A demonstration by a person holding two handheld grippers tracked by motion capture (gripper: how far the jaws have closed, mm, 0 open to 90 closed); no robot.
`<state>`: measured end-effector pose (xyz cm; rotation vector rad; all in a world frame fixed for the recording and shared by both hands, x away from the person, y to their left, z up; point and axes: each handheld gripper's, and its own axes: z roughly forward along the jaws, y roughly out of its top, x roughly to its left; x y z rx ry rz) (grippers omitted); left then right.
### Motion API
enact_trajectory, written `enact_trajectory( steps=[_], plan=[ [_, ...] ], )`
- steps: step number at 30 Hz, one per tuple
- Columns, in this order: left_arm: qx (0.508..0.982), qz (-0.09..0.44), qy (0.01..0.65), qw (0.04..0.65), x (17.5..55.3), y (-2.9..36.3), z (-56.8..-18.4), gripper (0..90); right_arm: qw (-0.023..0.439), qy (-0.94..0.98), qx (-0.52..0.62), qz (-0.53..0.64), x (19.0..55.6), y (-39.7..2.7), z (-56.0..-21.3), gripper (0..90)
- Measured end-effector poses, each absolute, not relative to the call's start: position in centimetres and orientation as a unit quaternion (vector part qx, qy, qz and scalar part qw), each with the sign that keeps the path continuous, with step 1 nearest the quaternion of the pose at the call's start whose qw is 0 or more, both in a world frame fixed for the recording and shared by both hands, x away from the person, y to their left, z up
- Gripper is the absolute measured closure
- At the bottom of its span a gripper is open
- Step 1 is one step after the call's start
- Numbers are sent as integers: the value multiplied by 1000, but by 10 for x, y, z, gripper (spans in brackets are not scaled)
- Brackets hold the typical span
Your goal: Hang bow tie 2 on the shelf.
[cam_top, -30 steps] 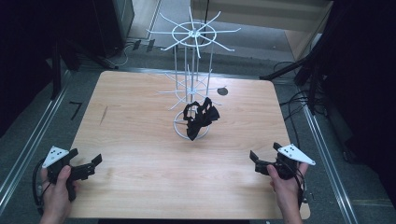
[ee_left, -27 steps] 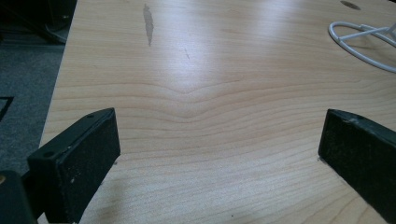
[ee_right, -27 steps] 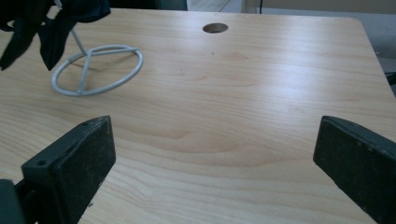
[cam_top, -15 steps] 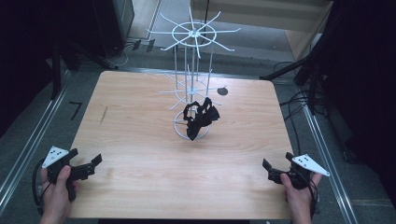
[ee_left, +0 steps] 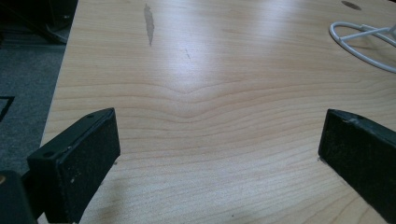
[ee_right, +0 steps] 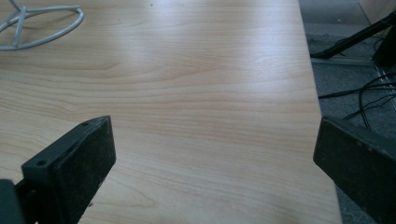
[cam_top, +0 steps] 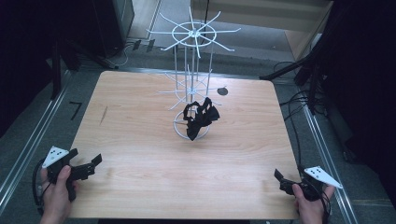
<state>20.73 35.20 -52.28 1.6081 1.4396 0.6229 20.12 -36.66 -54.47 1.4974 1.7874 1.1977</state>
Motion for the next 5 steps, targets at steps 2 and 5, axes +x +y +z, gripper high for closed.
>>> enact_trajectory(
  steps=[2,5],
  plan=[
    [645,251,578,432,207,352,-523,0,255,653,559,442,199,-371,-546,0],
    [646,248,579,432,208,352,-523,0,251,649,564,444,196,-374,-548,0]
  ],
)
